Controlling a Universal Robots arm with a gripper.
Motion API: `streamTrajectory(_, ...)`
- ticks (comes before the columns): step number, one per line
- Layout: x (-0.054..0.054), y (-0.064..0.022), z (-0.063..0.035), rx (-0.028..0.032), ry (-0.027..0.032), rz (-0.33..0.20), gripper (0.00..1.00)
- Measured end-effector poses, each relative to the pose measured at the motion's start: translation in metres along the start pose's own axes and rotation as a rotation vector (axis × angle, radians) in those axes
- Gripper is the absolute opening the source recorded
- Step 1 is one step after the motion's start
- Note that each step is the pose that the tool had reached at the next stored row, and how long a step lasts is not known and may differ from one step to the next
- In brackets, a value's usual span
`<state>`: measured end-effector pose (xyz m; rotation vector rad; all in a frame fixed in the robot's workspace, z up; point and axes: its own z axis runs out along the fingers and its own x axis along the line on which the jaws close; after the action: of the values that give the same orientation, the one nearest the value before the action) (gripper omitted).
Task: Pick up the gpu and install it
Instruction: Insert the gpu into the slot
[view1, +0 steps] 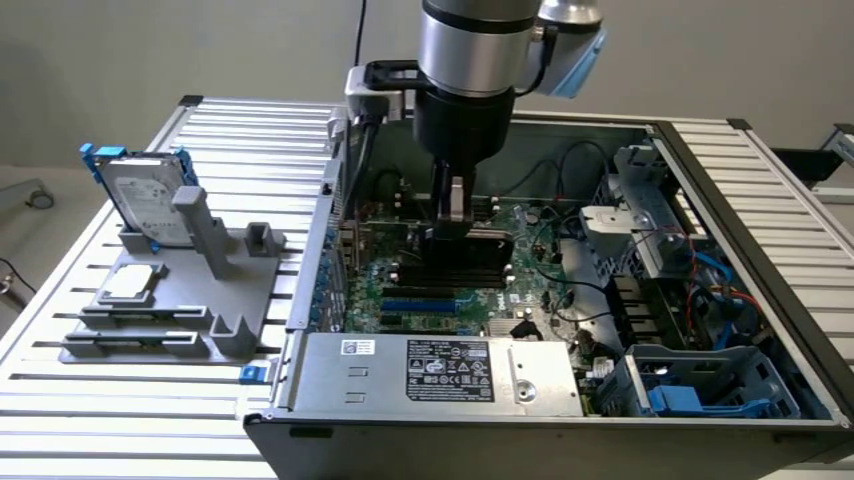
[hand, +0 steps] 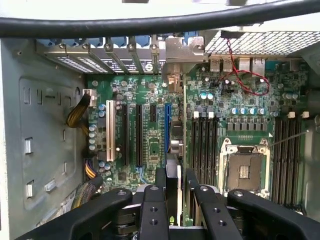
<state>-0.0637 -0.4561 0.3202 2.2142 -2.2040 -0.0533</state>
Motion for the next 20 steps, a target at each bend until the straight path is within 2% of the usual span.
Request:
streamTrajectory(6, 0.004, 0.0019, 0.011, 0.0, 0.0002, -0.003, 0.26)
streamTrajectory(20, 0.005, 0.0076, 0.0367, 0.0, 0.0, -0.003, 0.26)
